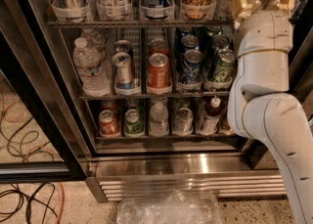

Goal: Pick 7up can from top shelf of fridge

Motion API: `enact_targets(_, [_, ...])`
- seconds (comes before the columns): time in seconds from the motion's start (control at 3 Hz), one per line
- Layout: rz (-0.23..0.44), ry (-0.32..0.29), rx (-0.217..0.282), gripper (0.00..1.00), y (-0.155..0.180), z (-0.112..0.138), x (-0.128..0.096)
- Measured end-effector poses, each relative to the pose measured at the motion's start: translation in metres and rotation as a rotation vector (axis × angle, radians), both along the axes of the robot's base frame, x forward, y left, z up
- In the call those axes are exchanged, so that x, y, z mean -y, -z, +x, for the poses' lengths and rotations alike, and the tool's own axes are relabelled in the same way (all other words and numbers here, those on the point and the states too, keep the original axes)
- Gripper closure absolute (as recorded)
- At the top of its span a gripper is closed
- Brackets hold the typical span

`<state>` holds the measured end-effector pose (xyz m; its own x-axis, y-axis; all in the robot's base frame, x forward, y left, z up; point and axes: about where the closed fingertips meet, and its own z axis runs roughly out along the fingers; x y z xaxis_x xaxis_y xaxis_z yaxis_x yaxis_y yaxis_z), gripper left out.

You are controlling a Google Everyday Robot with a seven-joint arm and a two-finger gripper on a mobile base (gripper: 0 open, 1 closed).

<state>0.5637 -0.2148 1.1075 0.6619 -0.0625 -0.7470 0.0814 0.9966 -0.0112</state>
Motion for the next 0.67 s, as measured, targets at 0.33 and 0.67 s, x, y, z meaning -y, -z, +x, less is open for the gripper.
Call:
enact_targets(0.33, [-0.004, -0.009, -0.005, 1.0, 0.001, -0.005, -0.002])
enact_targets(0.67, [-0.062, -0.072, -0.027, 1.0, 0.01, -0.028, -0.015])
